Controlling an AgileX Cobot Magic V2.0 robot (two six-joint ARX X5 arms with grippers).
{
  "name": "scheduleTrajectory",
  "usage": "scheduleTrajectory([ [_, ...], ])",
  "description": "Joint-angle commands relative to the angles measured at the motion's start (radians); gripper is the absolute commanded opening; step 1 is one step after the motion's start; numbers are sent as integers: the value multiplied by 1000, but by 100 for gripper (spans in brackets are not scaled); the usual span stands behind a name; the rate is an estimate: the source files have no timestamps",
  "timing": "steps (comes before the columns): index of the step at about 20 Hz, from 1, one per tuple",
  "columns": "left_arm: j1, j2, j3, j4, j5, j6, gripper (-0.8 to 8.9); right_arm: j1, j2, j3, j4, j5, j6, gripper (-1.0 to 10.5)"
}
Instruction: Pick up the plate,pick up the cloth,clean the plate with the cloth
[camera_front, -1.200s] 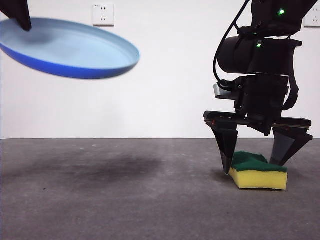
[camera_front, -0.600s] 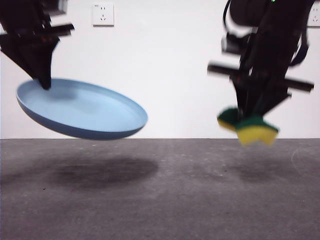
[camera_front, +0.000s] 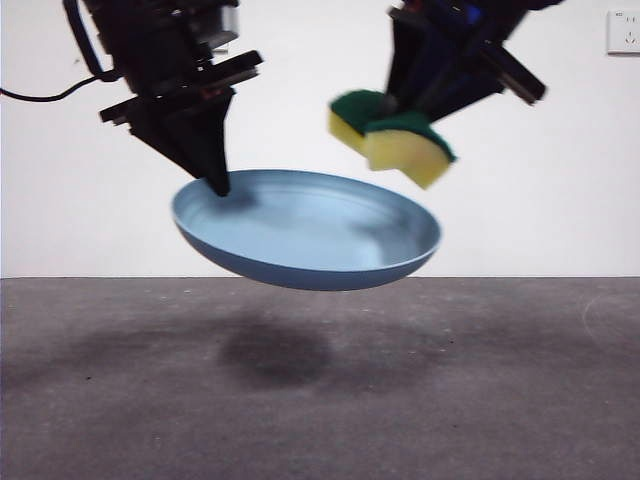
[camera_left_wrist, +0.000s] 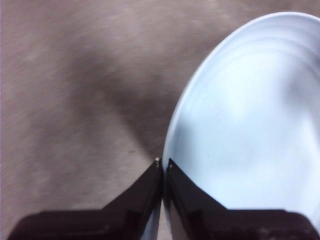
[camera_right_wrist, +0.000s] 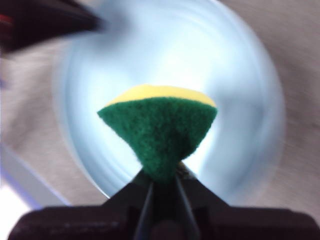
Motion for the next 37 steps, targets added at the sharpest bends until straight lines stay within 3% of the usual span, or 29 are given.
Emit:
scheduleTrajectory([
  [1,-14,0,-2,12,-1,-32,-9,8,2,-5,0,31,-1,-12],
  [6,-26,0,-2,19,20,-48,-9,21,15,-5,16,132,-2,-12],
  [9,-26,0,-2,18,105,-58,-9,21,60,-5,80,134,-5,-12],
  [15,-37,0,-2,19,156,-58,-9,51,227,-5,215,125,11,-12],
  [20,-34,0,-2,54,152,-63,-9,153,243,-5,172,46,18,-12],
  [23,-28,0,-2,48,145,-62,-9,186,243,-5,9,52,-13,-12],
  [25,-16,0,-2,35,150,-59,-9,196,243,-5,-111,121,-31,-12],
  [29,-4,0,-2,-55,162,-12,-9,158,243,-5,-208,476,-31,-12],
  [30,-4,0,-2,-69,165,-1,-9,142,243,-5,-193,521,-31,-12],
  [35,-4,0,-2,-98,248,21,-9,80,243,-5,7,534,-32,-12],
  [37,-5,0,-2,-98,266,22,-9,64,243,-5,102,436,-31,-12],
])
